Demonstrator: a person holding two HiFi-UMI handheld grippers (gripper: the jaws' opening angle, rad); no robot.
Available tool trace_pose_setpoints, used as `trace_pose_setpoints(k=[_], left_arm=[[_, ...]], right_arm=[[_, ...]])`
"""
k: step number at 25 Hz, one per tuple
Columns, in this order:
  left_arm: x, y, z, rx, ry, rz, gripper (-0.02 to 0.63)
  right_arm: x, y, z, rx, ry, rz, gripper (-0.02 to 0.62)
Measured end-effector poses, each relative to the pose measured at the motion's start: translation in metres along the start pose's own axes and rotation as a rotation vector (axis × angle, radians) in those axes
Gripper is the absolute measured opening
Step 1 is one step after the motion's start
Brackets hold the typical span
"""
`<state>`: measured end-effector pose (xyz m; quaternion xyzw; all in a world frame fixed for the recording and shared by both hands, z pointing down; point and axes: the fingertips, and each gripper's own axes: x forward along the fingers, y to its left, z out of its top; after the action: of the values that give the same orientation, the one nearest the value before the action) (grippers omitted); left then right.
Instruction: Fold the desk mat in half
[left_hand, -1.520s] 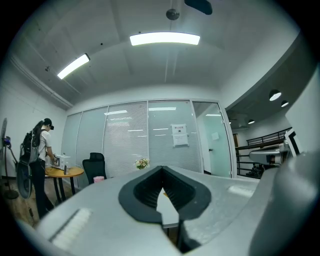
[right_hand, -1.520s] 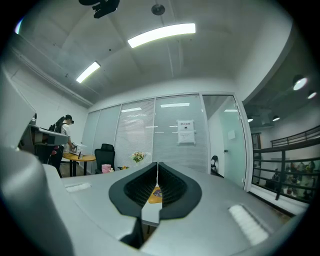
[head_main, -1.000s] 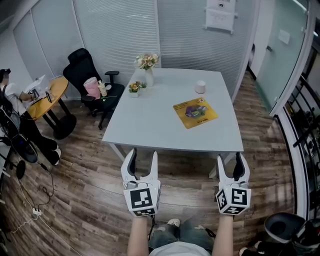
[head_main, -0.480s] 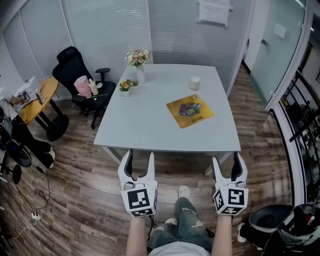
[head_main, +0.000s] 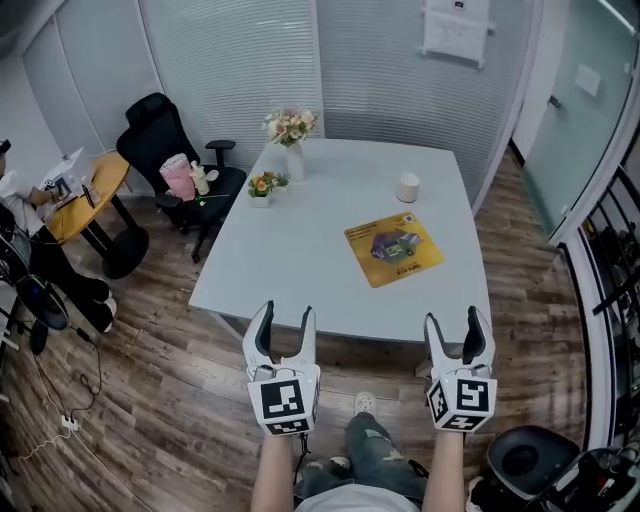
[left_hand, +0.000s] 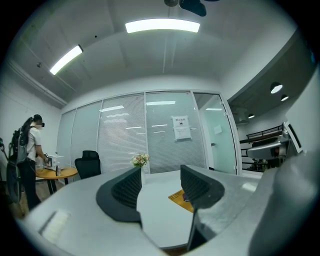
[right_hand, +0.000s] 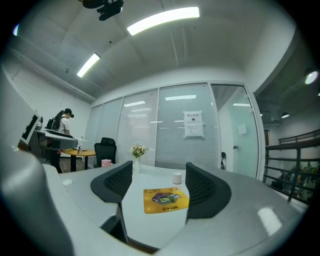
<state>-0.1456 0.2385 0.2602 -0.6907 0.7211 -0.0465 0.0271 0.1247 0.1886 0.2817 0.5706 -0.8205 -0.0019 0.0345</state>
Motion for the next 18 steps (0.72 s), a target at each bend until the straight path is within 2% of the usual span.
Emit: trace_pose_setpoints(k=[9,18], left_arm=[[0.083,-0.003,0.015,0.014,0.009,0.064,0.232],[0.147,-0.011,0.011,0.008,0.024,0.114,0.232]], right_arm=[[0.094,-0.03,0.02,-0.005,-0.018,0.082,0.347],[0.167,-0.062,0.014,0.003,-0.003,0.121,0.345]])
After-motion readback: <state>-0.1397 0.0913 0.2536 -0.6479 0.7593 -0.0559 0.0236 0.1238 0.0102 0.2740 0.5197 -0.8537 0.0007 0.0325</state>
